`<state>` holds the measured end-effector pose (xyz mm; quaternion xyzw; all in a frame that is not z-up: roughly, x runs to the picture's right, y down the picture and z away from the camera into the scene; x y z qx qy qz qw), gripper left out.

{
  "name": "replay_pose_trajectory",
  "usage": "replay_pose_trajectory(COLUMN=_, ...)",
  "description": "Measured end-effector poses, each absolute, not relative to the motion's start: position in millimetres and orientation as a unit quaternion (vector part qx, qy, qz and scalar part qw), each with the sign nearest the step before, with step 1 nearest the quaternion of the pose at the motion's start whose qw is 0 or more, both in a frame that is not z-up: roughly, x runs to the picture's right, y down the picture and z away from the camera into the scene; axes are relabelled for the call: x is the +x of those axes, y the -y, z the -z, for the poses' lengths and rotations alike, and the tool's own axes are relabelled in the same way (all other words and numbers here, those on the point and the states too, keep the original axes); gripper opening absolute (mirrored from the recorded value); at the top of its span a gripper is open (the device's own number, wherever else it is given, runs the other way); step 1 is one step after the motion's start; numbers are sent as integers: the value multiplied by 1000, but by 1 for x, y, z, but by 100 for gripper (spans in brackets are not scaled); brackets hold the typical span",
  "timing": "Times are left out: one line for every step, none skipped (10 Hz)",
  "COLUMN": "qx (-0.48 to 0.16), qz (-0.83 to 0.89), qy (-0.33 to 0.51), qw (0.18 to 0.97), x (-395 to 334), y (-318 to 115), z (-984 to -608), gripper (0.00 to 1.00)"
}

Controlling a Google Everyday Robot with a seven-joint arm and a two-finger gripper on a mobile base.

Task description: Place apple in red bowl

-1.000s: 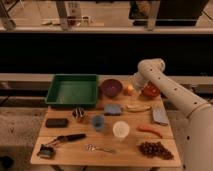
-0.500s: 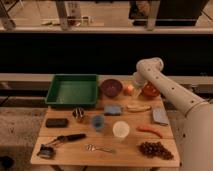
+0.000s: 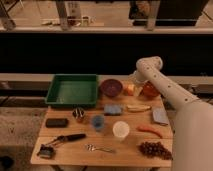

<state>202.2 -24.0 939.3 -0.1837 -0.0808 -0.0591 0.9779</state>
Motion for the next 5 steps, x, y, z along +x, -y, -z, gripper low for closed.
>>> replay_pose_trajectory(qx=-183, qz=60, qy=80, qw=978, x=206, y=25, z=-944, gripper=80)
replay_pose_trajectory(qx=-184, qz=59, qy=77, qw=978, x=216, y=26, z=-952, gripper=80)
replay_pose_trajectory(qx=-185, qz=58, qy=77, qw=978, x=220, y=23, z=-958, gripper=80)
replay_pose_trajectory(qx=-184, qz=58, qy=79, qw=978, x=222, y=23, z=-962, gripper=80)
replay_pose_trajectory(qx=-181, qz=60, qy=82, qw=978, x=223, y=23, z=-965, gripper=80)
